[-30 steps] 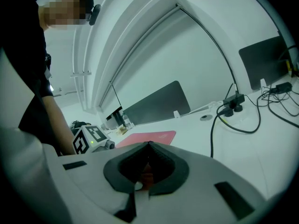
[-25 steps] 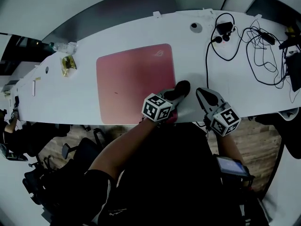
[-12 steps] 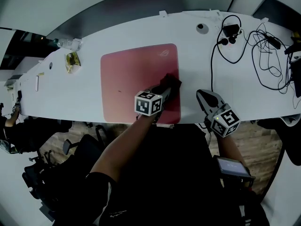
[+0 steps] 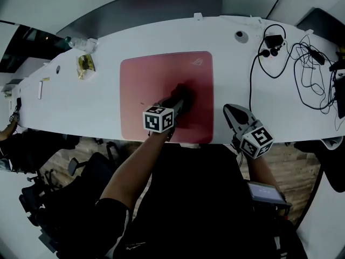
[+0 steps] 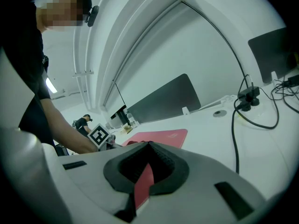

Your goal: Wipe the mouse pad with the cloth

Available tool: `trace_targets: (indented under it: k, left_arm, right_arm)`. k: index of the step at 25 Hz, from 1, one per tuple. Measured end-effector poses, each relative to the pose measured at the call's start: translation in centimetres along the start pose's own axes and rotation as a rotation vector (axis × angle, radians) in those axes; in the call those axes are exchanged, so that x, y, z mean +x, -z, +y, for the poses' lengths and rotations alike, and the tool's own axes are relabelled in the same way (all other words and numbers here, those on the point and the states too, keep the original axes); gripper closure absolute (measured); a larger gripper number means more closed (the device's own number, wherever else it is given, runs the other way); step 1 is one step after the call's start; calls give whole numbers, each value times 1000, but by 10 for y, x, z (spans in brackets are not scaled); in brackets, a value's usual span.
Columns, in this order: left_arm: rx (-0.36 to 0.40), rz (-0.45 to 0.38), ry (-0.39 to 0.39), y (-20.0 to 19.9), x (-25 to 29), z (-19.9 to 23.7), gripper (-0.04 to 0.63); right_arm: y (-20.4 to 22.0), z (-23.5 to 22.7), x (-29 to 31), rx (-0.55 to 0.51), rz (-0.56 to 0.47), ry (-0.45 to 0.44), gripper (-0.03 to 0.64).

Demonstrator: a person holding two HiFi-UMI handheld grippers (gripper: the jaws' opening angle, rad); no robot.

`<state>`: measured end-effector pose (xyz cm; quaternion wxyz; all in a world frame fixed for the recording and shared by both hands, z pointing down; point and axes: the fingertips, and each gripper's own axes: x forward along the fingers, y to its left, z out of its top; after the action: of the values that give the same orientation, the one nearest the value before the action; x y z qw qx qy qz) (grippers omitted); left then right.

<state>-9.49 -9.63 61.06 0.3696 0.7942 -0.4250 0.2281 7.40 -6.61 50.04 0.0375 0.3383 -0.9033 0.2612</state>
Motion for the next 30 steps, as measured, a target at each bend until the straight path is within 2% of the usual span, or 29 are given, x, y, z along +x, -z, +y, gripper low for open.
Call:
trace_targets:
  k: [8,16,30]
  left_arm:
    - [-35,-16,-70,0,-36,60,511]
    - [-40,-31,-115,4,-71,115,511]
    - [-45,-45,-211,13,-132,198,511]
  right_arm:
    - [3,14,23,-3,14,7,594]
    - [7,36,49,-8,31,19,594]
    - [-1,80,113,-42,52,-12,594]
